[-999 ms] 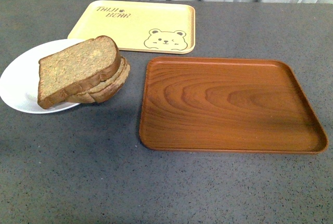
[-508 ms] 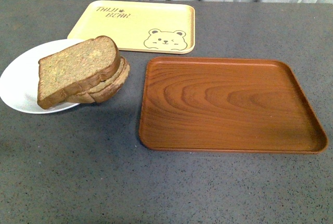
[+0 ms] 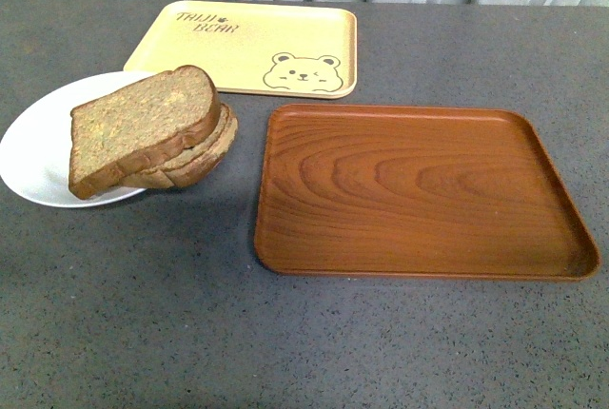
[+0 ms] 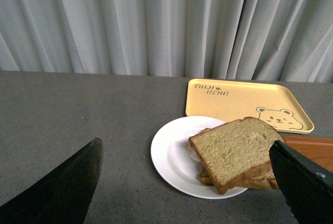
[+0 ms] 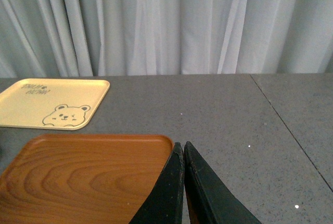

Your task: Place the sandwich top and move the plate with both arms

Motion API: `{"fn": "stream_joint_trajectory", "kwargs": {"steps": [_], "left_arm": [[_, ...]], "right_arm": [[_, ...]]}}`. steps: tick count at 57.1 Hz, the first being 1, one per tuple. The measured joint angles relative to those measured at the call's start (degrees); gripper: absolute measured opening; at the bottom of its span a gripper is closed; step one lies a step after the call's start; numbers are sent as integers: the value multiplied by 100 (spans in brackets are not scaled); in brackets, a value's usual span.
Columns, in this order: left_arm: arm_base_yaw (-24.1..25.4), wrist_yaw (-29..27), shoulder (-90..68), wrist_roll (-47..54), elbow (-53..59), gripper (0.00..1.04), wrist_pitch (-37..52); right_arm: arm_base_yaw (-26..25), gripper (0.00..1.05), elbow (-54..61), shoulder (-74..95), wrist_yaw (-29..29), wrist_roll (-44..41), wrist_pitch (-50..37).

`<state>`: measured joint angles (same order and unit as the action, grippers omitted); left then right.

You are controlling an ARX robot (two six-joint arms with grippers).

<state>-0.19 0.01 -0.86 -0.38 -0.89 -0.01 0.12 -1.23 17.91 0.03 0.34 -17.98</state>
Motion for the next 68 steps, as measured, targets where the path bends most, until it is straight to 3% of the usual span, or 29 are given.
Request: {"fn": "stream_joint_trajectory", "kwargs": {"steps": [28, 35, 52, 60, 63, 65, 68], "left_arm": [[0, -2, 0, 0, 0, 96, 0], [0, -2, 0, 0, 0, 96, 0], [0, 0, 0, 0, 0, 96, 0], [0, 0, 0, 0, 0, 96, 0], [188, 658, -216, -127, -160, 96, -444], [533, 1676, -756, -415, -551, 96, -1322], [866, 2758, -1663, -752, -1005, 96, -2065]], "right_arm": [[0, 2, 0, -761, 0, 0, 767], [0, 2, -2, -1543, 7, 0, 1711], [0, 2, -2, -1751, -2, -2, 1788], [0, 21, -2, -1755, -2, -11, 1788], [0, 29, -2, -1755, 2, -11, 1790], [0, 35, -2, -1755, 11, -11, 1790], [0, 45, -2, -1757, -11, -13, 1790]]}}
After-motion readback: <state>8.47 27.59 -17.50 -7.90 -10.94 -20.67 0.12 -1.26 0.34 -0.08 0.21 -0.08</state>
